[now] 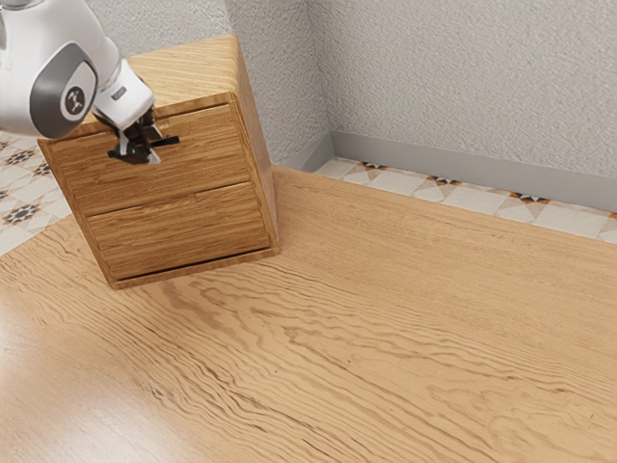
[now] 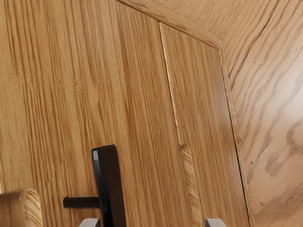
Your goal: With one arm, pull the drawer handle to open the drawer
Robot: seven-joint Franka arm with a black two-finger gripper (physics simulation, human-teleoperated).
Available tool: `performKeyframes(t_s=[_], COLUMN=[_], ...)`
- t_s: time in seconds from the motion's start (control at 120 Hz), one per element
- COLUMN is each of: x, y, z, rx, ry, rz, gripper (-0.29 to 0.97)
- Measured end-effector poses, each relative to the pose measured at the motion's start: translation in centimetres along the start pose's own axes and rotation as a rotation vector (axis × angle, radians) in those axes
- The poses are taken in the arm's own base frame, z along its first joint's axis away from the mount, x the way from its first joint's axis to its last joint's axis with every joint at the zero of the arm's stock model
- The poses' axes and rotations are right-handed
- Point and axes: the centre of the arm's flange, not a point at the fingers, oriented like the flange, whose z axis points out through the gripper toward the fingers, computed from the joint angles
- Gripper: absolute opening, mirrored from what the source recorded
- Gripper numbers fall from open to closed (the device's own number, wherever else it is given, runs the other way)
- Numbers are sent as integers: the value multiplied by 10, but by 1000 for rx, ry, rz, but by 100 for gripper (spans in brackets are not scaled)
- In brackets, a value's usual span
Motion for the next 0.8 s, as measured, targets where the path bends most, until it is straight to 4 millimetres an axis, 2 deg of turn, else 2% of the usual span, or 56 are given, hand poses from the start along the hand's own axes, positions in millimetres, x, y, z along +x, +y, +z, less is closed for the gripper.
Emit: performKeyframes(t_s=[0.167,0.358,0.533,0.8], x=[-1,-3,2,4], y=[1,2,6,45], z=[14,6,6,-20], rx=[-20,-14,-35,-74], ry=[-5,-11,-13,-27], rz=[1,2,-5,-29], gripper=[26,12,4,-3])
